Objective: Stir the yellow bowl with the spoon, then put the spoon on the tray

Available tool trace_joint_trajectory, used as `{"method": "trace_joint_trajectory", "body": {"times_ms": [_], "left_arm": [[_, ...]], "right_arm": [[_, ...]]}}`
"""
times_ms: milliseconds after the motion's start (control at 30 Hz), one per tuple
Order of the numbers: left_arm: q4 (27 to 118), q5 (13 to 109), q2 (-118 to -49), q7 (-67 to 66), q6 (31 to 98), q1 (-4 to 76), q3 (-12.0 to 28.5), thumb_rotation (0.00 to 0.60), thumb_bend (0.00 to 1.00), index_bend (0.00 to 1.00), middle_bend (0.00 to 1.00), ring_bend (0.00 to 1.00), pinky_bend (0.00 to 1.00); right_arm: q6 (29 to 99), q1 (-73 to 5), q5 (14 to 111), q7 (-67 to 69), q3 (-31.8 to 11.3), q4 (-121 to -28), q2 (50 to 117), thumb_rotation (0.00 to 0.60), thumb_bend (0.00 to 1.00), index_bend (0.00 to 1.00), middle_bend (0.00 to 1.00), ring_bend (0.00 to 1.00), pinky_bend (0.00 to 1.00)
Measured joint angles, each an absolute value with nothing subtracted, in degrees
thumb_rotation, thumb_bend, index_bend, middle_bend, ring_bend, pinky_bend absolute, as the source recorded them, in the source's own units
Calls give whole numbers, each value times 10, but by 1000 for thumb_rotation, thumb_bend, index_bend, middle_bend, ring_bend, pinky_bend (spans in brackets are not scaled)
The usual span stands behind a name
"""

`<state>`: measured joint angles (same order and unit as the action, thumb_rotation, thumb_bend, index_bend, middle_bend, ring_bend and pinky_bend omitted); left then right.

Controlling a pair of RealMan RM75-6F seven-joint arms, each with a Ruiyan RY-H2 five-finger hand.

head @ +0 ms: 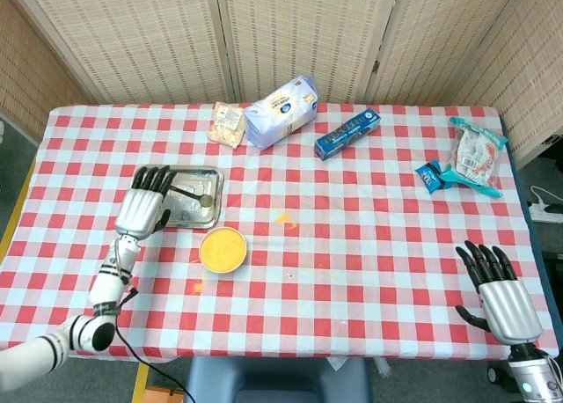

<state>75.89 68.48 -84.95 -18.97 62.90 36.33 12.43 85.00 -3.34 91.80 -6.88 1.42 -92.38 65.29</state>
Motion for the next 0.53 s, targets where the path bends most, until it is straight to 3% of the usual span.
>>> {"method": "trace_joint_trajectory", "body": {"times_ms": [100,233,367,533], "left_arm": [[871,750,-780,-112,704,291,80,600,423,0,0,0,5],[936,842,-729,-21,825,194,15,600,408,0,0,0,3],[917,909,-705,42,909,116,-40,600,398,0,0,0,0],[871,914,-710,27,960,70,-46,600,401,0,0,0,0]], "right_arm": [[857,-28,914,-76,12,-931,649,600,83,0,0,0,0],[867,-20,899,-89,5,-938,648,600,83,0,0,0,0],[872,-17,889,-101,-1,-942,649,600,83,0,0,0,0],[887,-9,908,-96,5,-955,642,600,83,0,0,0,0]]}}
